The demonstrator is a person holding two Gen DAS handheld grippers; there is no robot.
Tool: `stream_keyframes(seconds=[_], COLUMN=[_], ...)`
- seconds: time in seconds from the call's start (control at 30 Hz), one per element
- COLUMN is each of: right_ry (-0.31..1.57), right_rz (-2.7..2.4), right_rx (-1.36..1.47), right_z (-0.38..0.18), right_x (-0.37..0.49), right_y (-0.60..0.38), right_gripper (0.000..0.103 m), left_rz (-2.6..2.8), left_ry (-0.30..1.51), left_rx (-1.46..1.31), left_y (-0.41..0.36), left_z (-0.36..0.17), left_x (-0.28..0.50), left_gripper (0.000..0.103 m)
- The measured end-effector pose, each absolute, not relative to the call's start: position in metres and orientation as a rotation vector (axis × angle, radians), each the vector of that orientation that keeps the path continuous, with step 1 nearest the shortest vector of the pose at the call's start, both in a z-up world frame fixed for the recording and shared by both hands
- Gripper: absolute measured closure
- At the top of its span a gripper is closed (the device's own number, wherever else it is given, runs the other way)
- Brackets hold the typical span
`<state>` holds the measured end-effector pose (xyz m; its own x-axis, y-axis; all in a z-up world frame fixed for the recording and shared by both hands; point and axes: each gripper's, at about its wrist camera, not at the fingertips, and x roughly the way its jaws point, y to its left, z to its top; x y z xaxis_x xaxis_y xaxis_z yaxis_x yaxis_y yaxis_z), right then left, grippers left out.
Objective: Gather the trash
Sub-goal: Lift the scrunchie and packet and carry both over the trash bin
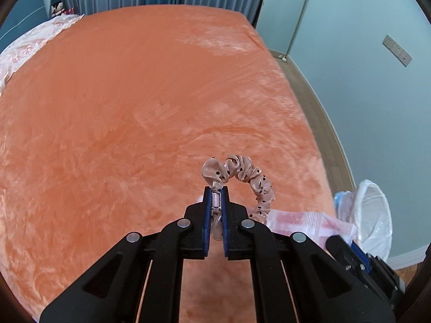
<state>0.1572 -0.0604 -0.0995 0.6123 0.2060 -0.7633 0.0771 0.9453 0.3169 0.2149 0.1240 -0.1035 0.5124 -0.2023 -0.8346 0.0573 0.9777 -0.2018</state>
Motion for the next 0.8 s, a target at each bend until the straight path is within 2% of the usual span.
stream_keyframes(seconds=[0.3,0.8], right_ry=[0.793,0.670], right_rz=[0.033,-0.046], right_rx=[0.373,0.383], right_z=[-0.045,-0.006], right_x=[0.110,0.053], right_y=[-0.107,-0.182], right_gripper=[0.093,0.096], left_rz=[-0.238,-0.371], left_ry=[0.946,0.894], left_rx=[-0.123,-0.027], left_y=[0.078,-0.011], left_z=[-0.053,-0.021], left_x=[0.162,0.101], left_gripper=[0.097,0.096])
